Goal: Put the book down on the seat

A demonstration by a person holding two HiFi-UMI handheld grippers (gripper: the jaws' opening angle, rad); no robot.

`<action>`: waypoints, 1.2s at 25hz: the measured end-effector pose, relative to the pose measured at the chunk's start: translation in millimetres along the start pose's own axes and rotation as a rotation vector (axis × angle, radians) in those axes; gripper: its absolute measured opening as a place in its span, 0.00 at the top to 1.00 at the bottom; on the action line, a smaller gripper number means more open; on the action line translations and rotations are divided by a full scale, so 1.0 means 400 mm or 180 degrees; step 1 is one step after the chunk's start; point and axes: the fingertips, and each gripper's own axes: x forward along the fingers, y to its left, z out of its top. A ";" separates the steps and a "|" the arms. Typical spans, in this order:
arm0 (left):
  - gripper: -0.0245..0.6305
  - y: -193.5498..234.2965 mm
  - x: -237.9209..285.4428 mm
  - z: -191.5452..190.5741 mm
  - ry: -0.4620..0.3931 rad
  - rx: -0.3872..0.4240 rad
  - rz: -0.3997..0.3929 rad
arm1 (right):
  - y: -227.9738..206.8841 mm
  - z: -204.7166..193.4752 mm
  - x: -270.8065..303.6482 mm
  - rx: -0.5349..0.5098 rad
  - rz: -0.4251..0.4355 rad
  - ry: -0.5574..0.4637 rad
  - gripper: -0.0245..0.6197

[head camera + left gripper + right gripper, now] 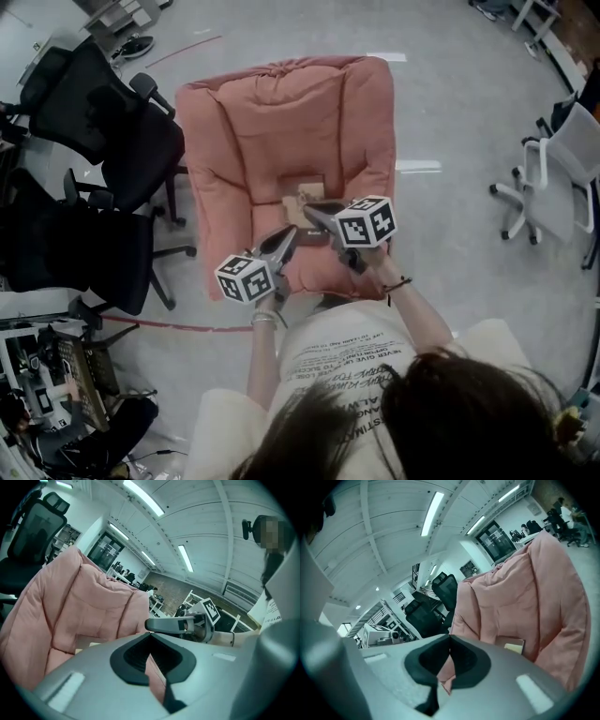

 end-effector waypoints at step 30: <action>0.96 -0.108 0.017 0.168 -0.0530 0.0582 -0.0135 | 0.125 0.180 -0.110 -0.0899 0.0408 -0.0631 0.96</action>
